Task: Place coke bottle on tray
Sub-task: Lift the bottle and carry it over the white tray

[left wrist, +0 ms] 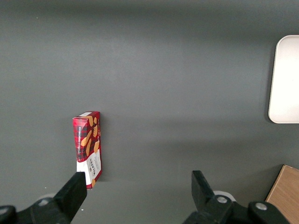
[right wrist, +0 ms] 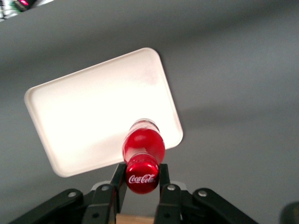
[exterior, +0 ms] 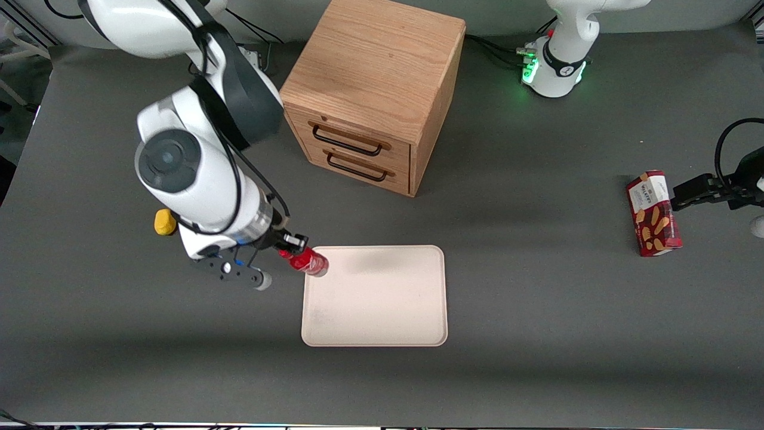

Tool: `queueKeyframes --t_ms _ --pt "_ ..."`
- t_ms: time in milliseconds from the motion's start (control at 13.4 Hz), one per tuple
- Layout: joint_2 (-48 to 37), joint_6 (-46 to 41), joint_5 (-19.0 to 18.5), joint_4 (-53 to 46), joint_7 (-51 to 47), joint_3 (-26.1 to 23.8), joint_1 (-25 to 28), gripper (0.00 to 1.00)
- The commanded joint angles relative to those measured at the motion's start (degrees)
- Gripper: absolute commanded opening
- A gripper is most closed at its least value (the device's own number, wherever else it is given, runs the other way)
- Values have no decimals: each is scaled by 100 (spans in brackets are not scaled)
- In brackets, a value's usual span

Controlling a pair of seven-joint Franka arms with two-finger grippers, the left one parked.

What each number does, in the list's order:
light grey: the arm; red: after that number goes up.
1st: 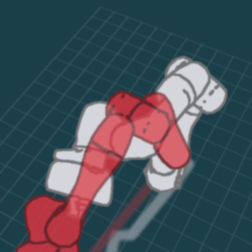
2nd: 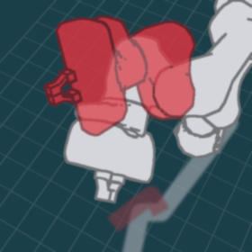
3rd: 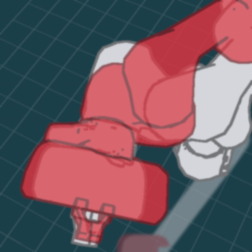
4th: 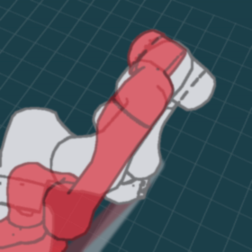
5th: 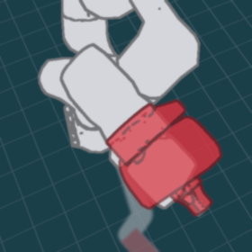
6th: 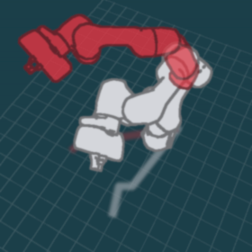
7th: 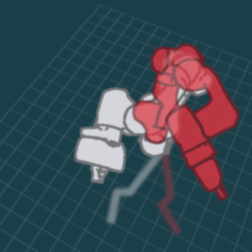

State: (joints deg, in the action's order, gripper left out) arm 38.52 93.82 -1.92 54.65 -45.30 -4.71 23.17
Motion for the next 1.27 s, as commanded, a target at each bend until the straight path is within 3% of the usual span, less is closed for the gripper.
queueKeyframes --t_ms 0,299,822,971,1046,1121,1195 --pt "489 276 -274 -288 197 -12 48 0" --pt "885 821 -572 -271 425 -4 48 0" --pt "1158 1200 -573 -209 522 5 39 1" --pt "1158 1340 -573 9 461 5 48 15" --pt "1158 1358 -564 19 443 5 48 35" --pt "1149 1358 -564 19 434 5 39 63" --pt "1123 1358 -555 19 443 5 39 69"
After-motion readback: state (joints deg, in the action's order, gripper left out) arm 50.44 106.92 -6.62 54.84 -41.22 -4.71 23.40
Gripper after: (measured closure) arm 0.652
